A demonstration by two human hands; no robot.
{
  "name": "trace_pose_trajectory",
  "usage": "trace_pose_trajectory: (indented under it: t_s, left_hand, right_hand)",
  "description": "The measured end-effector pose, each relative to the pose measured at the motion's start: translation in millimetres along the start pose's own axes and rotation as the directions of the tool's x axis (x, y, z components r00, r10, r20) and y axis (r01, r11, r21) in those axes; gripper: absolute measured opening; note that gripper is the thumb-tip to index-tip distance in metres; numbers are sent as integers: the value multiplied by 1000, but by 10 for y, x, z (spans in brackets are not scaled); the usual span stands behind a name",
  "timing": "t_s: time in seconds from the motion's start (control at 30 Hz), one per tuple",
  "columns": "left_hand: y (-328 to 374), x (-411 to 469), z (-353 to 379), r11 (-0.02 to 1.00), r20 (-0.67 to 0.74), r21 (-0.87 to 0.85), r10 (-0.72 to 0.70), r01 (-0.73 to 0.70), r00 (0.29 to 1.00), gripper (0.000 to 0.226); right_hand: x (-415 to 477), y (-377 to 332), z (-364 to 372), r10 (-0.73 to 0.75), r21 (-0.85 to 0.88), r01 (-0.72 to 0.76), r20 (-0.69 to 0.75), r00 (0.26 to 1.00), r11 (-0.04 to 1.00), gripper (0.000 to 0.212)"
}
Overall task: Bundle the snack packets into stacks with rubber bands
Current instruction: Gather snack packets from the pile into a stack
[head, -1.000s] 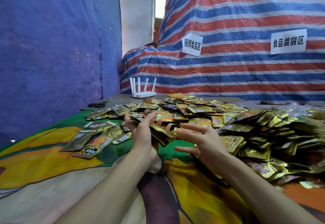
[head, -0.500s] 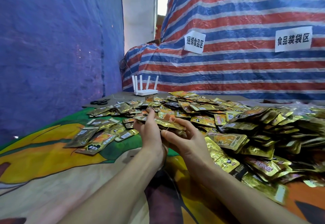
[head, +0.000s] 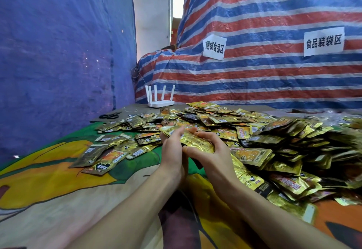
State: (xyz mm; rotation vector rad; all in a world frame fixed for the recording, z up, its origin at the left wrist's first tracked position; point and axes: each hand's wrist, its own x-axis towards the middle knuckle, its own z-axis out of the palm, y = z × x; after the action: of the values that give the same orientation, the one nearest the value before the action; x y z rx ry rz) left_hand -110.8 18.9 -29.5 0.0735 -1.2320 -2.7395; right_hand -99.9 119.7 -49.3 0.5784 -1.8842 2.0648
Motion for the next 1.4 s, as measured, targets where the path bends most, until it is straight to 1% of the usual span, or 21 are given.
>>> trace_pose_trajectory:
  t_s: [0.07, 0.13, 0.2, 0.23, 0.37, 0.5, 0.57, 0.63, 0.73, 0.8, 0.87, 0.93, 1.0, 1.1, 1.13, 1.17, 1.2, 1.27, 1.3, 1.33, 1.4]
  left_hand:
    - [12, 1, -1, 999, 44, -8, -34, 35, 998, 39]
    - [25, 27, -23, 998, 92, -18, -51, 53, 994, 39]
    - [38, 51, -44, 1000, 126, -8, -20, 21, 992, 42]
    - [39, 54, -51, 1000, 140, 19, -4, 2, 990, 45]
    - [23, 26, -64, 994, 238, 108, -41, 16, 970, 46]
    - [14, 6, -87, 984, 264, 172, -80, 35, 961, 41]
    - [-3, -1, -73, 982, 203, 187, -10, -29, 979, 48]
    - [-21, 4, -64, 964, 107, 220, 127, -148, 986, 65]
    - [-13, -11, -34, 883, 101, 384, 249, -269, 963, 61]
    - [-22, 31, -68, 841, 97, 459, 274, -288, 957, 37]
    - [-58, 93, -133, 754, 67, 578, 338, -313, 939, 11]
    - [-110, 137, -188, 606, 89, 722, 396, -333, 914, 8]
    - [-137, 116, -204, 462, 160, 804, 438, -374, 885, 8]
    - [-114, 73, -198, 204, 289, 867, 539, -455, 791, 12]
    - [-82, 71, -184, 167, 281, 878, 579, -449, 766, 12]
    - [-31, 70, -157, 188, 230, 888, 607, -419, 761, 12]
    - [38, 82, -121, 271, 128, 896, 604, -353, 787, 11]
    - [223, 144, -58, 490, -117, 858, 484, -157, 867, 12]
    - [339, 197, -52, 543, -183, 836, 408, -77, 894, 12]
    - [462, 255, -77, 533, -198, 846, 354, -23, 914, 13]
    - [724, 381, -245, 372, -152, 928, 319, 24, 936, 19]
  right_hand:
    - [3, 10, 10, 45, 39, -47, 30, 999, 998, 51]
    - [26, 21, 8, 176, 184, -185, 67, 982, 965, 54]
    - [74, 18, -26, 283, 279, -294, 79, 956, 914, 59]
    - [96, 8, -58, 293, 272, -298, 59, 954, 915, 57]
    - [158, -26, -148, 253, 219, -253, 31, 967, 942, 27]
    - [158, -89, -166, 262, 97, -270, 84, 961, 958, 32]
    - [148, -134, -196, 238, -6, -239, 117, 964, 971, 32]
    - [169, -196, -258, 187, -94, -179, 90, 978, 979, 29]
    - [365, -312, -384, 155, -230, -157, -27, 988, 960, 29]
    - [582, -342, -433, 162, -447, -184, -86, 983, 876, 34]
    - [776, -312, -441, 176, -663, -222, -136, 975, 715, 36]
    - [911, -251, -427, 207, -741, -280, -191, 959, 610, 39]
    - [997, -163, -432, 232, -768, -317, -224, 947, 557, 40]
    - [1004, -38, -442, 206, -879, -250, -178, 962, 405, 13]
    - [993, -13, -440, 204, -920, -218, -157, 966, 325, 8]
    - [975, 2, -434, 200, -949, -207, -161, 966, 239, 11]
    - [961, 0, -415, 198, -967, -208, -177, 964, 149, 11]
    - [976, -15, -336, 160, -979, -199, -202, 966, -34, 25]
    - [993, -29, -280, 142, -983, -168, -177, 974, -77, 29]
    - [1029, -20, -219, 126, -990, -124, -132, 983, -69, 28]
    - [1097, 33, -83, 109, -1000, -16, -15, 994, 12, 26]
